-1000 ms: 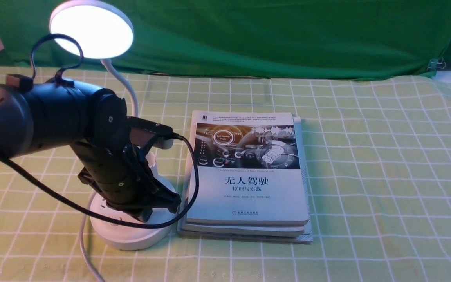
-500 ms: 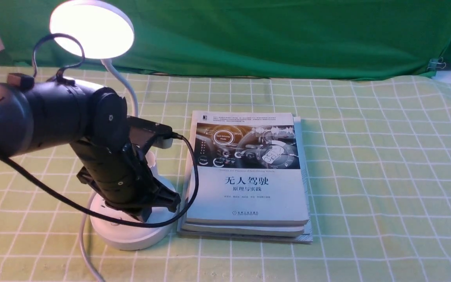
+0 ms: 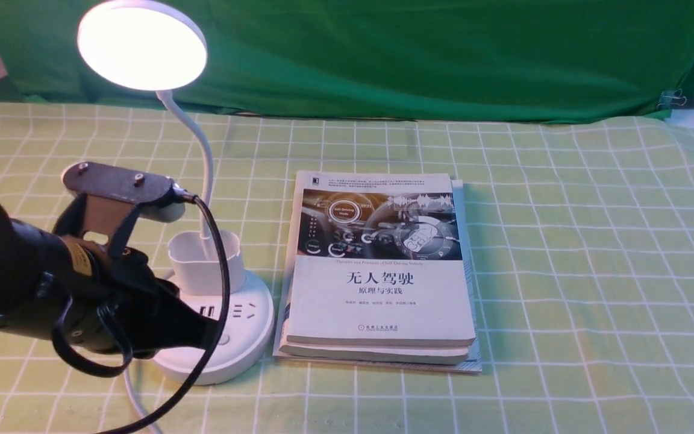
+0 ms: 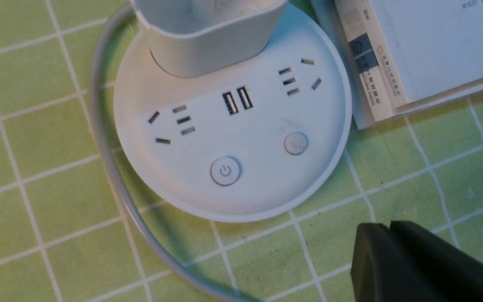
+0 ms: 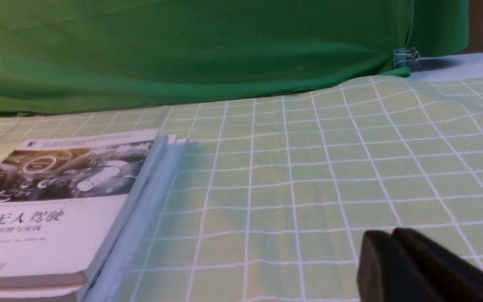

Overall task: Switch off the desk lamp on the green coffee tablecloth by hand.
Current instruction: 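Press the power button on the round power strip under the lamp with the left gripper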

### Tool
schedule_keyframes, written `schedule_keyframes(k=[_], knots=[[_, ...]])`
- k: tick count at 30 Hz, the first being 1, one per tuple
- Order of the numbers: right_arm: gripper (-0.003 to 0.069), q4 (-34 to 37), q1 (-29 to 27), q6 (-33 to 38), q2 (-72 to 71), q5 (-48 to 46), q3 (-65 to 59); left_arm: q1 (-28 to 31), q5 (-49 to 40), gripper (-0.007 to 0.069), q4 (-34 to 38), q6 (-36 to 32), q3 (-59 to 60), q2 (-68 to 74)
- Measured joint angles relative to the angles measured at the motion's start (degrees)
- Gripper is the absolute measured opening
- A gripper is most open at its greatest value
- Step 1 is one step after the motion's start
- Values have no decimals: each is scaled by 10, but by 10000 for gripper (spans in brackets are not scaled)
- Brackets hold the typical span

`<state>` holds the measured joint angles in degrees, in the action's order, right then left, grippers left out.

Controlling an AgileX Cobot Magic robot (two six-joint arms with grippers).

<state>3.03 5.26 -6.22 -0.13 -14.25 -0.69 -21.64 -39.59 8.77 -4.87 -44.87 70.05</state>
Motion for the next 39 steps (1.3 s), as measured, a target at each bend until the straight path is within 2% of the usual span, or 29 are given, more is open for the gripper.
schedule_keyframes(k=[13,24,39], knots=[[29,0,0,-1,0,-1,0,0,-14,6,12,0,-83,186],[29,0,0,0,0,0,0,0,-11,6,10,-1,-103,258],[29,0,0,0,0,0,0,0,-16,6,1,-1,-108,235]])
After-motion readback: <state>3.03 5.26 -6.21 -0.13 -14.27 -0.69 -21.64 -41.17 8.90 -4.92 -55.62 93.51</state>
